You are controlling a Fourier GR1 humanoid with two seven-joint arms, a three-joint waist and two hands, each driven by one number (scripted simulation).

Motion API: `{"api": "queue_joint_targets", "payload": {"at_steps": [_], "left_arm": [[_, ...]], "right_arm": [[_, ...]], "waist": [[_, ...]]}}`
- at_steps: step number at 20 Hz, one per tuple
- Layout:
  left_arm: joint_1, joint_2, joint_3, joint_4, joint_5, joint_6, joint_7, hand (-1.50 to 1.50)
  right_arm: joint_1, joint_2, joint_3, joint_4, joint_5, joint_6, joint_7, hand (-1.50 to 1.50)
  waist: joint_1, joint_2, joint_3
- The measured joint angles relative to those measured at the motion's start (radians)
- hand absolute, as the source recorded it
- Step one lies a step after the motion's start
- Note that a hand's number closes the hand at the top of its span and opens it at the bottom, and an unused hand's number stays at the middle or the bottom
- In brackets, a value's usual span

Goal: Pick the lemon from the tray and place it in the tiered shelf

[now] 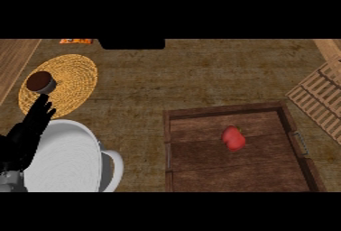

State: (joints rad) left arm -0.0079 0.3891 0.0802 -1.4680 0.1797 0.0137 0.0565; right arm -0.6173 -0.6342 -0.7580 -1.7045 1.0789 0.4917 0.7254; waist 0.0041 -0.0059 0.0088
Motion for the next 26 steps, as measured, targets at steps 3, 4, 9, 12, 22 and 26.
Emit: {"api": "queue_joint_targets", "payload": {"at_steps": [3,4,9,12,22,26], "left_arm": [[0.008,0.0,0.009,-0.009,0.005,-0.012,-0.007,0.0],[0.009,-0.003,0.008,-0.009,0.002,-0.013,-0.01,0.0],[0.006,-0.01,0.012,-0.015,-0.006,-0.012,0.003,0.0],[0.001,-0.007,0.022,0.0,-0.004,-0.025,-0.002,0.0],[0.006,-0.011,0.034,-0.006,-0.009,-0.034,0.011,0.0],[0.014,-0.018,0.035,-0.011,-0.02,-0.027,0.006,0.0]], "right_arm": [[0.025,-0.006,-0.019,0.066,0.006,-0.062,-0.011,-1.5],[0.025,-0.019,-0.015,0.09,0.005,-0.065,-0.017,-1.5],[0.083,-0.035,-0.023,0.163,-0.015,-0.138,-0.094,-1.5],[0.082,-0.026,-0.028,0.188,-0.037,-0.198,-0.117,-1.5],[0.023,-0.014,-0.162,0.157,-0.237,-0.225,-0.084,-1.5],[0.006,-0.01,-0.225,0.081,-0.328,-0.207,-0.044,-1.5]], "waist": [[0.001,0.001,-0.001],[0.001,0.001,-0.001],[-0.002,0.001,-0.002],[-0.001,0.0,-0.001],[-0.007,-0.003,-0.002],[-0.012,-0.005,-0.002]]}}
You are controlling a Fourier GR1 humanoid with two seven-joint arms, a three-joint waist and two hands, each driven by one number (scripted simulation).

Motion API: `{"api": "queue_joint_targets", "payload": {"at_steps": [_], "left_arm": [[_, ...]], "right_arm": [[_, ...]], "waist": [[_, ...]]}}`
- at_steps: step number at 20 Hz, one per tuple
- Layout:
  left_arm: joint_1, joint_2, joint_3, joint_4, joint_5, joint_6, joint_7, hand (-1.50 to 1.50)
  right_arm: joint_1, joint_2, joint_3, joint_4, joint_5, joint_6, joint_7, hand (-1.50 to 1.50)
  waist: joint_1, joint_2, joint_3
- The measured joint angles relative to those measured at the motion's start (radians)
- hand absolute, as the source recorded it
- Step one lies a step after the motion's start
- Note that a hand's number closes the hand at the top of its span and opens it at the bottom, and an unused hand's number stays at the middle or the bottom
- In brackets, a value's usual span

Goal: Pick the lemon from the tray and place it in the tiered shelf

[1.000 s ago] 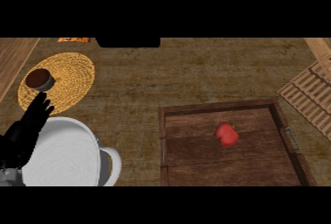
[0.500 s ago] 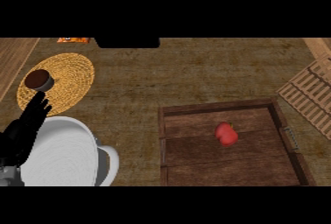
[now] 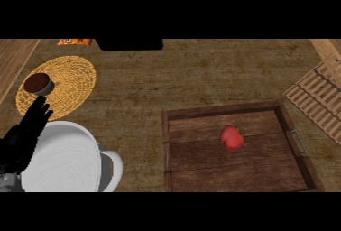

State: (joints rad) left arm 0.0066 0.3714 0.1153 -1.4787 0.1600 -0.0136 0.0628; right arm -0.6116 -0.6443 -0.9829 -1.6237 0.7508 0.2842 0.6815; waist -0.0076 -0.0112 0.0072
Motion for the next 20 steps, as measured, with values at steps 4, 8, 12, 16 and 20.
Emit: {"api": "queue_joint_targets", "payload": {"at_steps": [4,8,12,16,20], "left_arm": [[0.007,0.0,0.007,-0.005,-0.003,0.003,0.009,0.0],[0.019,0.004,0.015,-0.016,-0.002,0.003,0.023,0.0],[0.038,0.006,0.03,-0.025,0.005,0.004,0.027,0.0],[0.067,0.014,0.05,-0.025,0.01,0.006,0.021,0.0],[0.094,0.015,0.062,-0.038,0.016,0.012,0.025,0.0]], "right_arm": [[-0.018,-0.046,-0.072,-0.102,-0.1,0.066,0.062,-1.5],[-0.002,-0.115,-0.182,-0.216,-0.199,0.169,0.146,-1.5],[0.024,-0.231,-0.324,-0.259,-0.287,0.277,0.194,-1.5],[0.071,-0.322,-0.474,-0.253,-0.375,0.401,0.198,-1.5],[0.114,-0.414,-0.626,-0.201,-0.46,0.521,0.184,-1.5]], "waist": [[-0.008,-0.003,-0.001],[-0.019,-0.005,-0.002],[-0.035,-0.009,-0.003],[-0.066,-0.018,-0.002],[-0.092,-0.026,-0.002]]}}
